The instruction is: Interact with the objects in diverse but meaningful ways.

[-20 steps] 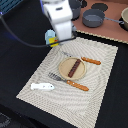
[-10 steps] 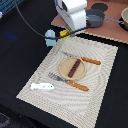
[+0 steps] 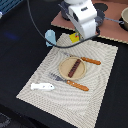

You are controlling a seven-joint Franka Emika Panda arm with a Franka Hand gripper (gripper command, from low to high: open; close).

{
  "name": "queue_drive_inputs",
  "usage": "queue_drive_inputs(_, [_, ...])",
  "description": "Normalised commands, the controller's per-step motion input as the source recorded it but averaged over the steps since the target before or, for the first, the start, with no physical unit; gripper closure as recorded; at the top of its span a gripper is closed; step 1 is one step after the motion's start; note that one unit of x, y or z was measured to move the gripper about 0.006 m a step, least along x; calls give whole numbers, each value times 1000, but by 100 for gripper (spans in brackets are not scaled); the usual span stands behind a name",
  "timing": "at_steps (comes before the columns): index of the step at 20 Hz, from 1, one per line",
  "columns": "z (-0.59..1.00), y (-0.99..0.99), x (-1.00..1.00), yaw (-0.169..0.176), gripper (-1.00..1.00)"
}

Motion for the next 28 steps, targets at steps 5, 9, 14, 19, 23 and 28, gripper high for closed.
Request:
queue_drive_inputs(5, [-401, 453, 330, 7, 100])
queue_drive_inputs(9, [569, 283, 17, 18, -100])
queue_drive_inputs(14, [1000, 270, 79, 6, -100])
queue_drive_inputs(19, [1000, 109, 139, 0, -100])
queue_drive_inputs(23, [976, -196, 320, 7, -100])
queue_drive_inputs(28, [625, -639, 357, 82, -100])
